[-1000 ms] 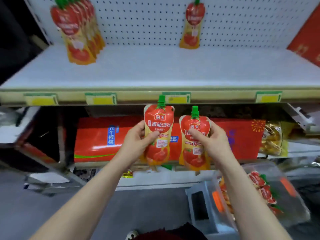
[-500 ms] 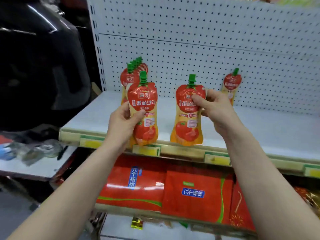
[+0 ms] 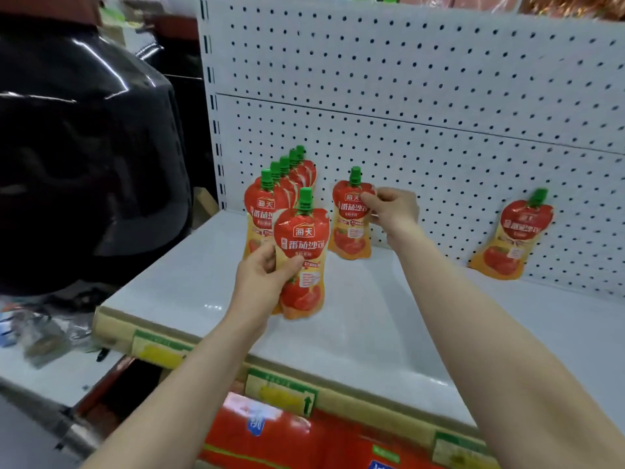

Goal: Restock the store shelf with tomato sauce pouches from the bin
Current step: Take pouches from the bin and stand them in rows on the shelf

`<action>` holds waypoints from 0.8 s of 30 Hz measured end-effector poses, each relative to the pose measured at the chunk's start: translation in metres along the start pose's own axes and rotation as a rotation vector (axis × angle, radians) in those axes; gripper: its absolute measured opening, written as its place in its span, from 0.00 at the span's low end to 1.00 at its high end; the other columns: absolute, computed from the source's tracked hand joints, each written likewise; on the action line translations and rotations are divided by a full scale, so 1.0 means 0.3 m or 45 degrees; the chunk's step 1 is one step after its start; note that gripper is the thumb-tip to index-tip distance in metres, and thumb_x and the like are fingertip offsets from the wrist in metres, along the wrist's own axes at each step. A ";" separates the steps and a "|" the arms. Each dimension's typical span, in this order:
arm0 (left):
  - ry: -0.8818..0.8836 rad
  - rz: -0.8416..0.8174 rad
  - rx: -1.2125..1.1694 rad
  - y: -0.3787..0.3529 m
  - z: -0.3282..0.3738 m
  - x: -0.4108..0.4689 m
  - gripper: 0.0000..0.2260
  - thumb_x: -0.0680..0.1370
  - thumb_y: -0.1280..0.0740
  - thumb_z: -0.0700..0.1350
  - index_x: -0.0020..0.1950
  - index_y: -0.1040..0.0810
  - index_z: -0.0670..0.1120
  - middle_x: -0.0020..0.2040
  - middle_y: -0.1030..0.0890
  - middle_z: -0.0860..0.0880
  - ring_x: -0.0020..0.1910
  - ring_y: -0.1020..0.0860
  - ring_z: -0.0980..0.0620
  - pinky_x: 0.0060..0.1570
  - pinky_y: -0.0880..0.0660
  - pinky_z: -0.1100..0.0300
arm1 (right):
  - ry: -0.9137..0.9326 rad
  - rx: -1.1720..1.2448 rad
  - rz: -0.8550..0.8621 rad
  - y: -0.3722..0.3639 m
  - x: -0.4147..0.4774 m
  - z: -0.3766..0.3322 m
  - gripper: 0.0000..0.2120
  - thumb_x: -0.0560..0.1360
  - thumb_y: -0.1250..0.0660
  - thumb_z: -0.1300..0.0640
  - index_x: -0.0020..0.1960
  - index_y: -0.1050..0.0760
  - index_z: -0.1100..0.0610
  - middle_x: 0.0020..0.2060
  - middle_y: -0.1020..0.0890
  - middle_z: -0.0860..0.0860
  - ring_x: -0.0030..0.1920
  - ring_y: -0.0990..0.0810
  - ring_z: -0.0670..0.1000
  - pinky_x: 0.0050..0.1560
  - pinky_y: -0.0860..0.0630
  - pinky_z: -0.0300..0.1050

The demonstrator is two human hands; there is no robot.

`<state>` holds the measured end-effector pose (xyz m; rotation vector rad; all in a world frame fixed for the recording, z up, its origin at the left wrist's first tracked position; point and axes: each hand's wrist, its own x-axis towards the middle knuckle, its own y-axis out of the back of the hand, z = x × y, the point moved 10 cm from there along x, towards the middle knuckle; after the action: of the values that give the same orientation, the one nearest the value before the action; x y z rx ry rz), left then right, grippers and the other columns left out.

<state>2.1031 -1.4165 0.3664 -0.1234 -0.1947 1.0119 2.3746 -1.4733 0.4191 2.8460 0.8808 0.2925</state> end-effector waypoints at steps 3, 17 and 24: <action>0.007 -0.005 0.000 -0.026 -0.021 0.031 0.11 0.75 0.30 0.38 0.56 0.20 0.46 0.52 0.15 0.49 0.52 0.17 0.52 0.51 0.21 0.57 | 0.022 0.000 0.024 -0.051 0.085 0.014 0.09 0.73 0.26 0.56 0.34 0.19 0.50 0.35 0.15 0.51 0.40 0.14 0.55 0.49 0.18 0.60; -0.026 -0.044 -0.051 -0.082 -0.051 0.075 0.10 0.75 0.31 0.37 0.55 0.20 0.45 0.50 0.14 0.51 0.50 0.16 0.53 0.44 0.21 0.64 | 0.229 -0.184 0.122 -0.112 0.164 -0.030 0.05 0.74 0.29 0.51 0.48 0.17 0.51 0.40 0.15 0.46 0.42 0.16 0.49 0.52 0.19 0.54; -0.032 -0.072 -0.050 -0.103 -0.059 0.082 0.10 0.75 0.31 0.36 0.54 0.20 0.46 0.51 0.15 0.48 0.51 0.17 0.51 0.49 0.20 0.59 | 0.201 -0.013 -0.311 -0.063 -0.120 -0.119 0.13 0.80 0.37 0.47 0.52 0.21 0.56 0.40 0.16 0.51 0.38 0.19 0.47 0.41 0.20 0.46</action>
<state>2.1452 -1.4121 0.3577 -0.1398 -0.2399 0.9536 2.3271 -1.4756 0.4450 2.6966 1.2389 0.4933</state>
